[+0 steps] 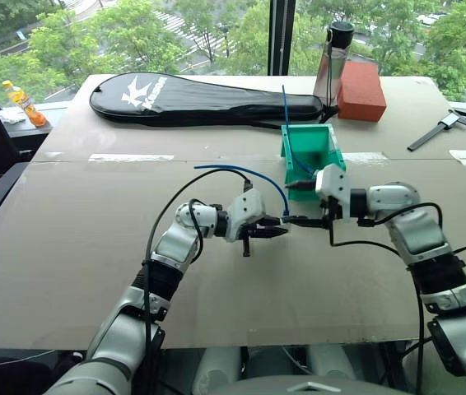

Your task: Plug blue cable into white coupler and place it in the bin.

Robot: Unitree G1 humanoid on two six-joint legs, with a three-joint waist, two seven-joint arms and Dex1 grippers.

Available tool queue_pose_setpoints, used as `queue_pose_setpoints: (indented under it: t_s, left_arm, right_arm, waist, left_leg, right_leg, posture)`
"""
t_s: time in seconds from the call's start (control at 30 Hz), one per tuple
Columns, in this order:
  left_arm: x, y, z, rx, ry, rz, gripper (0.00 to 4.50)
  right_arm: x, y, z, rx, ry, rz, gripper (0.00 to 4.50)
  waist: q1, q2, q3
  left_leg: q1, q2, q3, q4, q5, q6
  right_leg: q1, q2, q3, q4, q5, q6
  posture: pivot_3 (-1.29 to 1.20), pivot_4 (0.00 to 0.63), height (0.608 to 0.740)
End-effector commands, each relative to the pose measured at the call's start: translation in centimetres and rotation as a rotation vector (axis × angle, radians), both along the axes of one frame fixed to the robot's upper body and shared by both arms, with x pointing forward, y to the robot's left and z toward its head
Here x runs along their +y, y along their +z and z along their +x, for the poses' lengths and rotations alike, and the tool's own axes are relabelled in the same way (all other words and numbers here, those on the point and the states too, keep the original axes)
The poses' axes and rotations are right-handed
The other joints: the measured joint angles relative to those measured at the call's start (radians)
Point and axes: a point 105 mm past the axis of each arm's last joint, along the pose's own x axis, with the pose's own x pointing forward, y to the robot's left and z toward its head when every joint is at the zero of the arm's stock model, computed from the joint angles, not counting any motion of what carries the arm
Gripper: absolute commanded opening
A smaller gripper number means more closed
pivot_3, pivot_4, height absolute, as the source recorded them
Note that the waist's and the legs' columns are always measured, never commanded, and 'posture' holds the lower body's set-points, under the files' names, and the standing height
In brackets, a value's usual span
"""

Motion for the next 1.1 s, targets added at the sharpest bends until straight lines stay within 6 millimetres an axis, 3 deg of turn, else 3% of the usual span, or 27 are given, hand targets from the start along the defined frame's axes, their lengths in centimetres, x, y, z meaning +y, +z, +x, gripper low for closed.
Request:
queue_pose_setpoints:
  t_s: [0.03,0.13,0.37,0.57,0.73,0.77,0.87,1.0,1.03,1.1]
  left_arm:
    - [-0.4,4.9,0.7,0.002,0.047,-0.14,0.28]
    - [-1.4,8.0,2.3,0.084,0.126,-0.202,0.28]
    - [-4.5,12.1,6.0,0.332,0.304,-0.175,0.28]
    - [-6.7,11.2,9.0,0.444,0.44,-0.09,0.28]
    - [-8.9,10.1,9.3,0.467,0.435,-0.051,0.28]
    - [-8.9,9.7,9.4,0.475,0.446,-0.036,1.08]
    - [-8.9,9.7,9.7,0.455,0.452,-0.02,2.18]
    - [-8.7,10.6,9.6,0.447,0.436,-0.015,4.17]
    - [-8.6,10.8,9.5,0.451,0.431,-0.012,4.42]
    - [-8.4,11.0,9.4,0.46,0.426,-0.011,4.42]
  right_arm:
    - [-2.0,4.4,-2.4,-0.129,-0.11,0.116,3.34]
    - [-5.5,3.2,-4.3,-0.106,-0.297,0.098,3.34]
    - [-10.1,0.3,-6.3,-0.028,-0.574,0.051,3.34]
    - [-12.6,-0.6,-7.9,-0.015,-0.709,0.035,3.34]
    - [-13.9,-0.7,-8.2,-0.024,-0.775,0.038,3.34]
    - [-14.0,-0.6,-8.2,-0.027,-0.78,0.04,3.37]
    - [-14.1,-0.5,-8.2,-0.032,-0.784,0.043,3.37]
    - [-14.1,-0.5,-8.2,-0.032,-0.785,0.042,3.37]
    - [-14.1,-0.5,-8.2,-0.032,-0.785,0.042,3.37]
    - [-14.0,-0.5,-8.2,-0.031,-0.784,0.043,3.37]
  waist:
    - [0.009,0.0,0.0]
    - [0.034,-0.001,0.0]
    - [0.029,-0.002,0.002]
    - [0.009,-0.002,0.002]
    - [0.006,-0.003,0.003]
    - [0.006,-0.003,0.003]
    - [0.007,-0.003,0.003]
    - [0.008,-0.003,0.003]
    - [0.008,-0.003,0.003]
    - [0.008,-0.003,0.003]
  left_leg:
    - [-0.001,0.0,-0.001,0.0,0.0,0.0]
    - [-0.003,-0.001,-0.004,0.0,0.0,0.0]
    - [-0.006,-0.003,-0.005,0.009,0.0,0.002]
    - [-0.005,-0.004,-0.003,0.008,0.0,0.002]
    - [-0.005,-0.004,-0.001,0.007,0.0,0.002]
    - [-0.006,-0.004,-0.001,0.007,0.0,0.002]
    - [-0.006,-0.004,-0.001,0.007,0.0,0.002]
    - [-0.006,-0.003,-0.001,0.007,0.0,0.002]
    - [-0.006,-0.003,-0.001,0.008,0.0,0.002]
    - [-0.006,-0.003,-0.001,0.007,0.0,0.002]
  right_leg:
    - [0.0,0.0,-0.001,0.0,0.0,0.0]
    - [0.0,0.0,-0.004,-0.002,0.0,0.0]
    - [0.002,0.002,-0.004,-0.002,-0.001,0.007]
    - [0.002,0.004,-0.001,-0.002,-0.001,0.007]
    - [0.0,0.004,0.0,-0.002,-0.001,0.006]
    - [-0.001,0.004,0.0,-0.002,-0.001,0.006]
    - [-0.001,0.004,0.0,-0.002,-0.001,0.007]
    - [-0.001,0.004,0.001,-0.002,0.0,0.006]
    - [-0.001,0.004,0.001,-0.002,0.0,0.005]
    - [-0.001,0.004,0.001,-0.002,0.0,0.005]
  posture:
    - [0.0,0.15,0.74]
    - [0.0,0.15,0.74]
    - [0.0,0.15,0.74]
    - [0.0,0.15,0.74]
    - [0.0,0.15,0.74]
    - [0.0,0.15,0.74]
    - [0.0,0.15,0.74]
    - [0.0,0.15,0.74]
    - [0.0,0.15,0.74]
    - [0.0,0.15,0.74]
